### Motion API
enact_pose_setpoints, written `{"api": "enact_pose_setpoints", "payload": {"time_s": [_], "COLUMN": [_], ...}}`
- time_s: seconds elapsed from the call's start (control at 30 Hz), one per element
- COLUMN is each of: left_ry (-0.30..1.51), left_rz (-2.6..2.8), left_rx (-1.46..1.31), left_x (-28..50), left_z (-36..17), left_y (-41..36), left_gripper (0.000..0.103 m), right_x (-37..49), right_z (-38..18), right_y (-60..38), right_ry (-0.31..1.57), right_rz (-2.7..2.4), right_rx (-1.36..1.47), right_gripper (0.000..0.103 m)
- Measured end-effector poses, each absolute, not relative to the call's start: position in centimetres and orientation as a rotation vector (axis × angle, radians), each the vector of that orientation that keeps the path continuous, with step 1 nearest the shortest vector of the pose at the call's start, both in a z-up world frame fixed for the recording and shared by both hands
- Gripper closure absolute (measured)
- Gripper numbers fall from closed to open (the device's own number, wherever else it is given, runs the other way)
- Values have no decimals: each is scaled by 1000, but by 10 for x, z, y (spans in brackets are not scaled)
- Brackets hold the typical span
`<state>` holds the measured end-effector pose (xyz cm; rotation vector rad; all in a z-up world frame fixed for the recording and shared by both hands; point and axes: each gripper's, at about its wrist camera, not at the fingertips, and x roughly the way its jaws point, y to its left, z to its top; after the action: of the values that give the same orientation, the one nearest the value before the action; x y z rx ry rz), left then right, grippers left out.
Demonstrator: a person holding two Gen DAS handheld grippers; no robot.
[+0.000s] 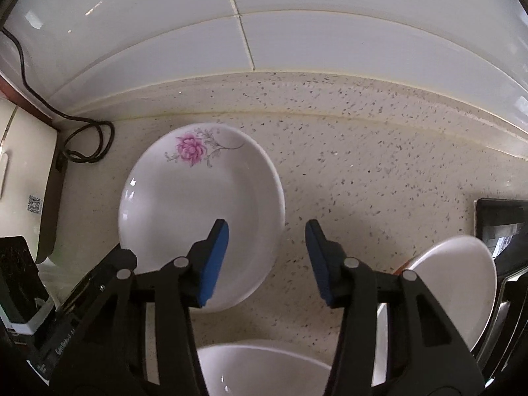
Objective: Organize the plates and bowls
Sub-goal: 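Close both grippers on the rim of the small plate, then lift the small plate with both grippers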
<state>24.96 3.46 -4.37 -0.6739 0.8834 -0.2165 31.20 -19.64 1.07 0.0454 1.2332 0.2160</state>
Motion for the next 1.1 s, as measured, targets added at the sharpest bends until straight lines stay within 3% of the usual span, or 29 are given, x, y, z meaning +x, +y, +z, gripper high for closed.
{"api": "enact_pose_setpoints", "payload": {"time_s": [0.3, 0.47, 0.63, 1.1], "left_ry": [882, 883, 892, 884], "left_rz": [-245, -257, -261, -253], "left_rx": [-681, -706, -700, -687], "left_x": [253, 255, 256, 259], "left_z": [-46, -50, -52, -52], "left_y": [33, 36, 34, 28], "left_gripper": [65, 74, 81, 82], "right_x": [324, 330, 330, 315], "right_z": [2, -8, -11, -5], "right_y": [-188, -180, -184, -186], "right_ry": [1255, 1282, 1278, 1268], "right_rz": [200, 232, 246, 242], "right_rx": [-13, -1, 6, -17], "right_gripper": [56, 76, 78, 78]}}
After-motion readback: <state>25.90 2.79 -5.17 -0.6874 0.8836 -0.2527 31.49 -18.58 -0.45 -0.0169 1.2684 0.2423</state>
